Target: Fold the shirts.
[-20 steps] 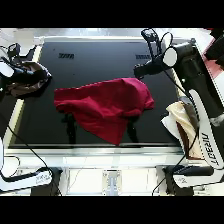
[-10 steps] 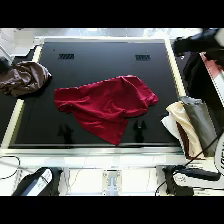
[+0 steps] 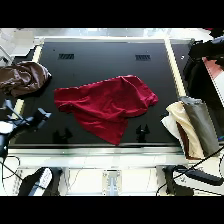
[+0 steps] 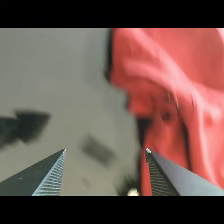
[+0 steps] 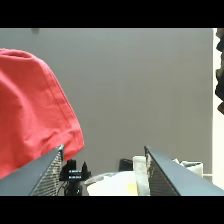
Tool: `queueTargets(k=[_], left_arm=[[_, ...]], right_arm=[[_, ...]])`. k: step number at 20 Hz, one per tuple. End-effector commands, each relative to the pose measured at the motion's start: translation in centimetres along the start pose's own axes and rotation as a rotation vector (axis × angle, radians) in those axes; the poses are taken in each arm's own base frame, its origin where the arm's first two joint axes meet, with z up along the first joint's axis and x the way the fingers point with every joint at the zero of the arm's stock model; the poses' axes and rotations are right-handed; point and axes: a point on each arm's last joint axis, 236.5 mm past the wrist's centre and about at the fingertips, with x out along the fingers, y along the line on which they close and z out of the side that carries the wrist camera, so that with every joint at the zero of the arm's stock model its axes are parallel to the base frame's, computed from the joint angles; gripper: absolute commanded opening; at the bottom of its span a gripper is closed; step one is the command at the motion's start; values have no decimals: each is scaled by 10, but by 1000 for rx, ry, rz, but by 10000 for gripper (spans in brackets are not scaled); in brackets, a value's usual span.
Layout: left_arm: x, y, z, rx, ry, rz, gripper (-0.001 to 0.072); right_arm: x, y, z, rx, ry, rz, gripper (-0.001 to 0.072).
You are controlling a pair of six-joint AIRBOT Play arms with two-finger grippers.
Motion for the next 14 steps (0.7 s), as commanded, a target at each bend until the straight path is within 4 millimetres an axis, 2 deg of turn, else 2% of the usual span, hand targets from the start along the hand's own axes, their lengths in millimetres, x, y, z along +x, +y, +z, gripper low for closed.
queueTargets(k=[1, 5, 8, 14], left_arm=[[29, -37, -36, 1, 162, -245, 595], [66, -46, -45, -21, 228, -352, 583], [94, -47, -47, 14, 249, -342, 555], [124, -78, -41, 134, 277, -352, 535]], right_arm=[[-1, 2, -2, -9, 8, 10, 551], [-2, 5, -2, -7, 6, 23, 551], [-2, 14, -1, -5, 2, 61, 551], [-3, 21, -8, -4, 31, 91, 551]])
